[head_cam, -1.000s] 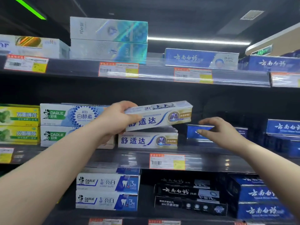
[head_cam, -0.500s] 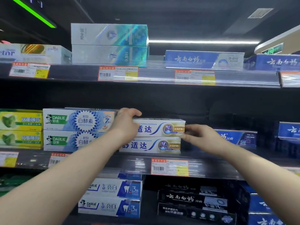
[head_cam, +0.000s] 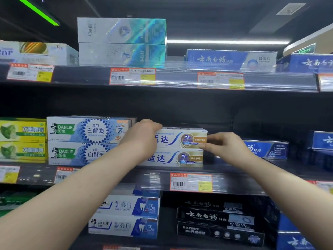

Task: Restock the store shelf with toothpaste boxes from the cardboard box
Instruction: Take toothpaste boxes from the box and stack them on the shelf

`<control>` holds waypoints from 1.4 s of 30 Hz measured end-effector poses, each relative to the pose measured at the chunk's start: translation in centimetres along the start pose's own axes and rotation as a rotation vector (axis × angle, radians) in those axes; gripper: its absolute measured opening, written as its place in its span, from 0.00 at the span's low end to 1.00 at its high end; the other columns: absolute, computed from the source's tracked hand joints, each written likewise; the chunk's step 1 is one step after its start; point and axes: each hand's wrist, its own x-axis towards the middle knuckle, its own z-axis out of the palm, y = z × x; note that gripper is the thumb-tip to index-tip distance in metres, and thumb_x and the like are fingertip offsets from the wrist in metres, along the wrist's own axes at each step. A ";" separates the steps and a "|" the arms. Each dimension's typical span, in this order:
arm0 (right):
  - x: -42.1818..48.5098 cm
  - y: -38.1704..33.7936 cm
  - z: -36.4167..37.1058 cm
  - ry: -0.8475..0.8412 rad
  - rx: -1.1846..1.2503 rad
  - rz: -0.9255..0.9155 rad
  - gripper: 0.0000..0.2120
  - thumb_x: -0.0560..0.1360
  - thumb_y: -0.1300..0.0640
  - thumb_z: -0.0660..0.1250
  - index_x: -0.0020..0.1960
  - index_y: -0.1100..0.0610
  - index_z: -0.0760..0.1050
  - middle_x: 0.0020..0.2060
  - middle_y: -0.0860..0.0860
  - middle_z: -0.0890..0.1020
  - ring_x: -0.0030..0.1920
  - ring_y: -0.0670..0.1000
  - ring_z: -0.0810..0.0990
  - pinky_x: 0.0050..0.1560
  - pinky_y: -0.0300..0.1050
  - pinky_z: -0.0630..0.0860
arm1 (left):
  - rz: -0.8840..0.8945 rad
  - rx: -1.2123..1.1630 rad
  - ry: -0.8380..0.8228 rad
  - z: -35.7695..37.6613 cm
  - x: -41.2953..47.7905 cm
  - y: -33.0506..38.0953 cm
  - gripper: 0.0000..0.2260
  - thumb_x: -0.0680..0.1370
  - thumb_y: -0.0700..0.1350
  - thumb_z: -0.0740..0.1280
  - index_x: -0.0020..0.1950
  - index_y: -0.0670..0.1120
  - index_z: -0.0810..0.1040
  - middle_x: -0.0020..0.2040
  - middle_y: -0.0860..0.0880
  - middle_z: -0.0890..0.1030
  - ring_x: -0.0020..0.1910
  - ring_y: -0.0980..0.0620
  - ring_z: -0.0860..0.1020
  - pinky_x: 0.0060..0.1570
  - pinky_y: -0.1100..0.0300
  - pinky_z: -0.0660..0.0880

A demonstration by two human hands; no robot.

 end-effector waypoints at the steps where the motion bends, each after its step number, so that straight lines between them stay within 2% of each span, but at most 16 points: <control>1: 0.0 0.0 0.0 0.001 0.008 0.005 0.12 0.70 0.47 0.71 0.51 0.49 0.82 0.43 0.45 0.85 0.47 0.43 0.81 0.45 0.37 0.73 | 0.007 -0.022 -0.016 0.0 0.0 -0.1 0.18 0.75 0.32 0.55 0.60 0.43 0.75 0.64 0.46 0.73 0.62 0.45 0.72 0.60 0.52 0.71; 4: 0.4 -0.1 0.2 0.016 -0.024 0.008 0.11 0.71 0.48 0.70 0.51 0.49 0.82 0.39 0.43 0.83 0.43 0.41 0.79 0.40 0.35 0.72 | -0.008 -0.104 -0.024 0.0 0.4 -0.2 0.18 0.76 0.34 0.55 0.62 0.44 0.75 0.66 0.47 0.74 0.64 0.46 0.71 0.61 0.57 0.69; 8: 1.1 0.1 0.5 0.025 -0.043 0.010 0.10 0.71 0.49 0.69 0.51 0.49 0.82 0.31 0.38 0.78 0.34 0.39 0.74 0.36 0.34 0.69 | -0.053 -0.294 -0.056 0.2 1.2 -0.5 0.21 0.76 0.37 0.58 0.69 0.48 0.70 0.70 0.49 0.71 0.68 0.49 0.69 0.60 0.63 0.65; 10: 1.4 0.3 0.5 0.024 -0.040 0.014 0.11 0.71 0.50 0.70 0.52 0.50 0.82 0.33 0.39 0.79 0.36 0.40 0.74 0.37 0.36 0.69 | -0.032 -0.347 -0.090 0.5 1.4 -0.8 0.20 0.76 0.40 0.62 0.68 0.46 0.70 0.70 0.48 0.71 0.69 0.49 0.67 0.64 0.61 0.63; 13: 1.8 0.5 0.7 0.009 -0.045 0.008 0.12 0.71 0.49 0.69 0.54 0.50 0.81 0.38 0.42 0.81 0.38 0.38 0.75 0.39 0.35 0.69 | 0.044 -0.310 -0.129 1.0 1.3 -1.1 0.21 0.73 0.46 0.69 0.64 0.41 0.73 0.68 0.47 0.72 0.74 0.48 0.58 0.68 0.59 0.58; 16: 2.1 0.7 0.8 -0.010 -0.052 0.009 0.13 0.72 0.49 0.69 0.55 0.51 0.80 0.40 0.43 0.80 0.38 0.37 0.74 0.37 0.34 0.68 | 0.084 -0.265 -0.149 1.7 1.2 -1.5 0.33 0.70 0.47 0.72 0.71 0.43 0.64 0.73 0.48 0.64 0.76 0.49 0.51 0.71 0.59 0.51; 19: 2.4 0.9 1.0 -0.021 -0.045 0.021 0.14 0.72 0.50 0.69 0.56 0.51 0.80 0.41 0.43 0.81 0.38 0.38 0.75 0.37 0.34 0.69 | 0.114 -0.210 -0.132 2.2 1.2 -2.0 0.38 0.70 0.48 0.73 0.74 0.45 0.58 0.76 0.49 0.58 0.76 0.51 0.47 0.72 0.59 0.47; 21: 2.6 1.1 1.0 -0.032 -0.029 0.028 0.14 0.72 0.50 0.69 0.56 0.52 0.80 0.37 0.39 0.81 0.35 0.37 0.75 0.34 0.31 0.68 | 0.133 -0.177 -0.112 2.5 1.1 -2.1 0.38 0.70 0.48 0.73 0.75 0.45 0.57 0.76 0.49 0.57 0.76 0.52 0.47 0.72 0.60 0.47; 23: 2.8 1.3 1.0 -0.029 -0.032 0.026 0.12 0.72 0.52 0.69 0.55 0.51 0.81 0.25 0.34 0.78 0.28 0.33 0.75 0.28 0.26 0.67 | 0.141 -0.170 -0.093 2.6 1.2 -2.1 0.38 0.70 0.47 0.73 0.74 0.45 0.57 0.76 0.49 0.57 0.76 0.51 0.47 0.72 0.61 0.46; 25: 2.9 1.4 1.0 -0.015 -0.031 0.025 0.11 0.71 0.52 0.70 0.53 0.51 0.81 0.21 0.34 0.76 0.26 0.34 0.73 0.26 0.25 0.65 | 0.131 -0.155 -0.082 2.8 1.2 -2.0 0.39 0.69 0.48 0.73 0.74 0.45 0.57 0.76 0.49 0.57 0.76 0.50 0.47 0.73 0.58 0.47; 27: 2.9 1.3 1.1 -0.010 -0.030 0.023 0.11 0.71 0.52 0.70 0.53 0.50 0.82 0.21 0.33 0.76 0.26 0.37 0.72 0.28 0.27 0.65 | 0.109 -0.124 -0.079 2.8 1.3 -2.0 0.39 0.69 0.49 0.73 0.74 0.45 0.58 0.76 0.49 0.58 0.76 0.49 0.46 0.75 0.53 0.48; 30: 3.0 1.3 1.2 -0.030 -0.026 0.007 0.12 0.72 0.52 0.70 0.54 0.50 0.81 0.20 0.28 0.74 0.25 0.32 0.73 0.28 0.25 0.65 | 0.084 -0.100 -0.078 2.8 1.3 -1.8 0.38 0.69 0.49 0.73 0.73 0.45 0.58 0.75 0.49 0.58 0.76 0.47 0.46 0.74 0.46 0.49; 32: 3.1 1.5 1.2 -0.040 -0.018 0.000 0.12 0.72 0.52 0.69 0.54 0.49 0.81 0.20 0.28 0.74 0.25 0.28 0.71 0.29 0.25 0.64 | 0.079 -0.095 -0.075 2.8 1.3 -1.7 0.37 0.69 0.49 0.73 0.73 0.45 0.59 0.75 0.50 0.59 0.76 0.48 0.46 0.74 0.45 0.49; 37: 3.1 1.6 1.2 -0.042 -0.005 -0.004 0.11 0.72 0.52 0.69 0.54 0.50 0.81 0.21 0.32 0.76 0.24 0.29 0.72 0.26 0.25 0.66 | 0.081 -0.092 -0.080 2.9 1.3 -1.8 0.37 0.69 0.49 0.73 0.73 0.47 0.58 0.76 0.50 0.57 0.76 0.48 0.44 0.74 0.45 0.48; 42: 2.8 1.5 1.0 -0.043 0.002 -0.002 0.12 0.72 0.53 0.69 0.56 0.51 0.80 0.33 0.36 0.77 0.29 0.36 0.74 0.32 0.30 0.66 | 0.084 -0.092 -0.088 2.8 1.2 -1.7 0.38 0.69 0.49 0.72 0.74 0.47 0.56 0.76 0.49 0.55 0.76 0.48 0.42 0.74 0.45 0.47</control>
